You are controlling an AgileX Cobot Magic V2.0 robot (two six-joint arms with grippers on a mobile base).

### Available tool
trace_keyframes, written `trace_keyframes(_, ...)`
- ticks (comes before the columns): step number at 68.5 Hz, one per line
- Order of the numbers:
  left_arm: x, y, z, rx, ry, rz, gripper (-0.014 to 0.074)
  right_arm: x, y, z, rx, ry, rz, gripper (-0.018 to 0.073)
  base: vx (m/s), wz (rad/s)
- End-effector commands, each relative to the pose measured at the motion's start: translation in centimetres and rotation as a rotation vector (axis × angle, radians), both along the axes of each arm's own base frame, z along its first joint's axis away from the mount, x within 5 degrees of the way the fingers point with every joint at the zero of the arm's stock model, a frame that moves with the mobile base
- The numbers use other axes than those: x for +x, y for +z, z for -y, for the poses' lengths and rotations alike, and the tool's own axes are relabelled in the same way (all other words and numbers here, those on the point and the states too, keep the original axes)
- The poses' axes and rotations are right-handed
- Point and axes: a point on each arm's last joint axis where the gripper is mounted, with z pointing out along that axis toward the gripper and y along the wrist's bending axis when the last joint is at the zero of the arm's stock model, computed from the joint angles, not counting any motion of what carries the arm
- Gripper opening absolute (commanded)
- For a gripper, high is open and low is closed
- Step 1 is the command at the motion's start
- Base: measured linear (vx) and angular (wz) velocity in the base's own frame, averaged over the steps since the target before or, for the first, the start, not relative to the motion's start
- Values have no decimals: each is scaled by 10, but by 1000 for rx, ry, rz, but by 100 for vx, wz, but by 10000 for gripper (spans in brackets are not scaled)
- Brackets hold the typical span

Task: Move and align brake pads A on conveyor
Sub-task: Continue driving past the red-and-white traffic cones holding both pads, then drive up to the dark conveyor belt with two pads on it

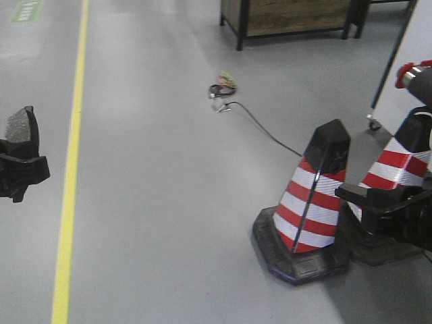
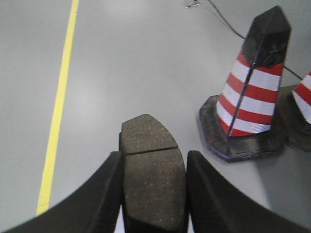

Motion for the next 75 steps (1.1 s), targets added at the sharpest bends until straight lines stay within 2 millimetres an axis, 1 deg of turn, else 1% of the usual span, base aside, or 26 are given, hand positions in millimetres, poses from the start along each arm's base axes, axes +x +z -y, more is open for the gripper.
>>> trace_keyframes(1,0,18,3,-23,-45,100,129,2,17,-2,18,30,109,77,34,-41)
trace_keyframes(48,0,18,3,-23,-45,100,129,2,17,-2,18,30,109,77,28,-54)
trace_keyframes(75,0,18,3,-23,-45,100,129,2,17,-2,18,30,109,77,26,-46)
